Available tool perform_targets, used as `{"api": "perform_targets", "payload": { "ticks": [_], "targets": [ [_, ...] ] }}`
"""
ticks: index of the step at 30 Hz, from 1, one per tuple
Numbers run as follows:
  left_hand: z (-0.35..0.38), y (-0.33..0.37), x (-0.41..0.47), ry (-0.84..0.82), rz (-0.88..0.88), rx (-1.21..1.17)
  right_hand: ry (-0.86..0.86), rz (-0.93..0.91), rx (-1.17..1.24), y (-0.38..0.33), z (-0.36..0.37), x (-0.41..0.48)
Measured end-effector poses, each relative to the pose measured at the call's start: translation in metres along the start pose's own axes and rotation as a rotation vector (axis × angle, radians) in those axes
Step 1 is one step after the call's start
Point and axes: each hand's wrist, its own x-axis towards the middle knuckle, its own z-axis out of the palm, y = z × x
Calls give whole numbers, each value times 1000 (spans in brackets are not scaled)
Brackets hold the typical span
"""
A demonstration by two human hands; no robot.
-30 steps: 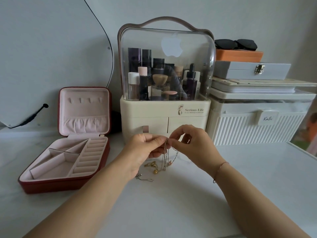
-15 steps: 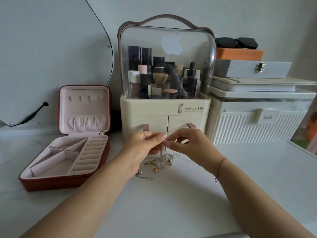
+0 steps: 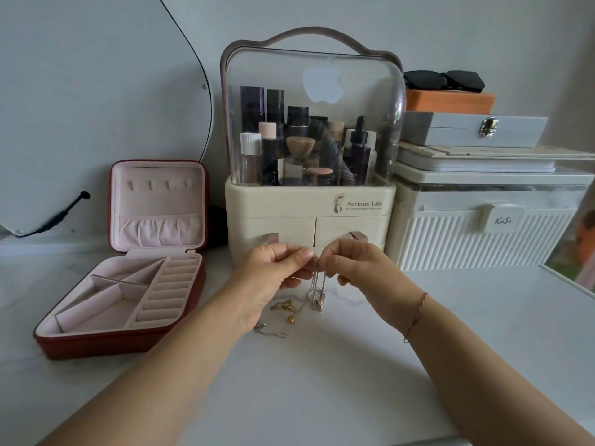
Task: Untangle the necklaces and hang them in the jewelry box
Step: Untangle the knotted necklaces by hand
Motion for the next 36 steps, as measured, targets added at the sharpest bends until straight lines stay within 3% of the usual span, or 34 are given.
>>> {"api": "perform_targets", "payload": {
  "ticks": [6, 13, 20, 26, 36],
  "targets": [
    [-1, -1, 0, 8, -5, -11, 32, 8, -75, 0, 2, -1],
    [-1, 1, 0, 3, -11, -40, 63, -73, 8, -1, 1, -1],
    [-1, 3, -1, 54, -30, 11, 67, -42, 6, 0, 0, 0],
    [0, 2, -3, -22, -20, 28, 50, -53, -20, 0, 0, 0],
    [-1, 3, -3, 6, 21, 98, 42, 28, -59, 0, -4, 0]
  ]
}}
